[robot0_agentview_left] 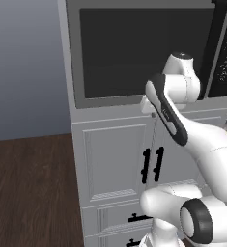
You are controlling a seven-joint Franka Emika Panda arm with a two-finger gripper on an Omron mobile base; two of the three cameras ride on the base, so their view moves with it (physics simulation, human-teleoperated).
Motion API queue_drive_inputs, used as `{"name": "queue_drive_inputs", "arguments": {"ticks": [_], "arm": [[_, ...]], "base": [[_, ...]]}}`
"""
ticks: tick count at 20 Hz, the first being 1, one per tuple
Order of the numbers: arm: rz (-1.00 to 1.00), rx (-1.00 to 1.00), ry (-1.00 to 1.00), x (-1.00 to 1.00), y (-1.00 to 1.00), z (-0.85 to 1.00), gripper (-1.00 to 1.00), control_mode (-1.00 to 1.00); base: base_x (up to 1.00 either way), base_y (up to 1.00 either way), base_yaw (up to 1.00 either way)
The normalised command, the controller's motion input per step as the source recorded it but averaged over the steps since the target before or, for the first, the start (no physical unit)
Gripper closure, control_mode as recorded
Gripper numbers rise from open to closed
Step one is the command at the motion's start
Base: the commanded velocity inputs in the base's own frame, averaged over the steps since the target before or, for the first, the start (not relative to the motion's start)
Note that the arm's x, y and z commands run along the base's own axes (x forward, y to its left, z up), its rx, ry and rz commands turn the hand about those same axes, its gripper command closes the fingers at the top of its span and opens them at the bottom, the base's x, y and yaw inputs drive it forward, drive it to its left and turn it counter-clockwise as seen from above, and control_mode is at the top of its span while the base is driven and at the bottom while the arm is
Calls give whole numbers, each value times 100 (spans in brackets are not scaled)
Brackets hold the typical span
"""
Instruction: Open the microwave, place the bowl with waffle inside the microwave, then close the microwave door and turn it on.
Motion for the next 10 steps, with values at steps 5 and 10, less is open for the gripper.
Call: {"name": "queue_drive_inputs", "arguments": {"ticks": [5,10], "arm": [[-6,0,-20,-57,-18,10,-100,-100],[-10,-5,-68,-100,-58,50,-100,-100]], "base": [[0,0,0],[0,0,0]]}}
